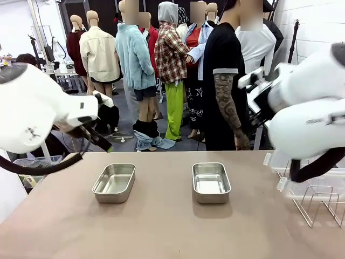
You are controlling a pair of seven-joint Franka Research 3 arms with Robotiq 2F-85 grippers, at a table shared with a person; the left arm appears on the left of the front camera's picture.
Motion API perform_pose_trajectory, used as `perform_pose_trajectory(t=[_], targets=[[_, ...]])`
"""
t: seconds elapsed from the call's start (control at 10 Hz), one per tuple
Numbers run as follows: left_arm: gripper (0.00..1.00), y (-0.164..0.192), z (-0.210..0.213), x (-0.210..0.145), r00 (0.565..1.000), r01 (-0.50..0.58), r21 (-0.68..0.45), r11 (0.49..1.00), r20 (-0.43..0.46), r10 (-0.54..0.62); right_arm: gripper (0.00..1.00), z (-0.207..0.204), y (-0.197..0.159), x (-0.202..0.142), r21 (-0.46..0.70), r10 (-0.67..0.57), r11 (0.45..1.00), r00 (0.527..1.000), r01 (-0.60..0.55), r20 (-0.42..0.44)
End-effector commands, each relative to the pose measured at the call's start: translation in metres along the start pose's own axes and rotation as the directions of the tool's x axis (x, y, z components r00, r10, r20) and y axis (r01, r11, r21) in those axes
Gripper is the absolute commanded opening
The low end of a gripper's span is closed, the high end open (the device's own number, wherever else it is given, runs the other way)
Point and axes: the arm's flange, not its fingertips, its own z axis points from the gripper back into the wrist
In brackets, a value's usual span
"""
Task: Place the bread in airtight containers.
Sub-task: Lift both Airtight Container.
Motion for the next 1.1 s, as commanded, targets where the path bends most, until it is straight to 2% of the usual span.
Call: perform_pose_trajectory(t=[0.0,0.1,0.4,0.5,0.7,0.8,0.9,1.0], targets=[[1.00,0.031,0.008,-0.015,0.997,-0.036,0.069,0.997,-0.063,0.040,1.00,0.041,-0.029,-0.034,-0.177,-0.106,0.979,0.994,0.103,-0.009],[1.00,0.051,0.012,-0.026,0.992,-0.072,0.101,0.992,-0.094,0.082,1.00,0.060,-0.059,-0.048,-0.244,-0.198,0.952,0.980,0.184,-0.034],[1.00,0.098,0.034,-0.062,0.981,-0.152,0.118,0.981,-0.105,0.164,1.00,0.100,-0.132,-0.100,-0.364,-0.377,0.872,0.923,0.326,-0.078],[1.00,0.117,0.039,-0.076,0.974,-0.186,0.100,0.977,-0.115,0.197,1.00,0.102,-0.158,-0.122,-0.385,-0.437,0.845,0.894,0.372,-0.094],[1.00,0.139,0.040,-0.097,0.961,-0.240,0.096,0.966,-0.120,0.251,1.00,0.101,-0.186,-0.154,-0.446,-0.544,0.775,0.831,0.447,-0.113],[1.00,0.140,0.039,-0.104,0.959,-0.256,0.074,0.964,-0.107,0.263,1.00,0.096,-0.188,-0.162,-0.425,-0.547,0.778,0.831,0.462,-0.099],[1.00,0.127,0.024,-0.098,0.952,-0.256,0.142,0.956,-0.133,0.275,1.00,0.115,-0.202,-0.134,-0.405,-0.509,0.807,0.854,0.429,-0.108],[1.00,0.142,0.038,-0.099,0.959,-0.246,0.106,0.963,-0.120,0.258,1.00,0.115,-0.202,-0.134,-0.405,-0.509,0.807,0.854,0.429,-0.108]])
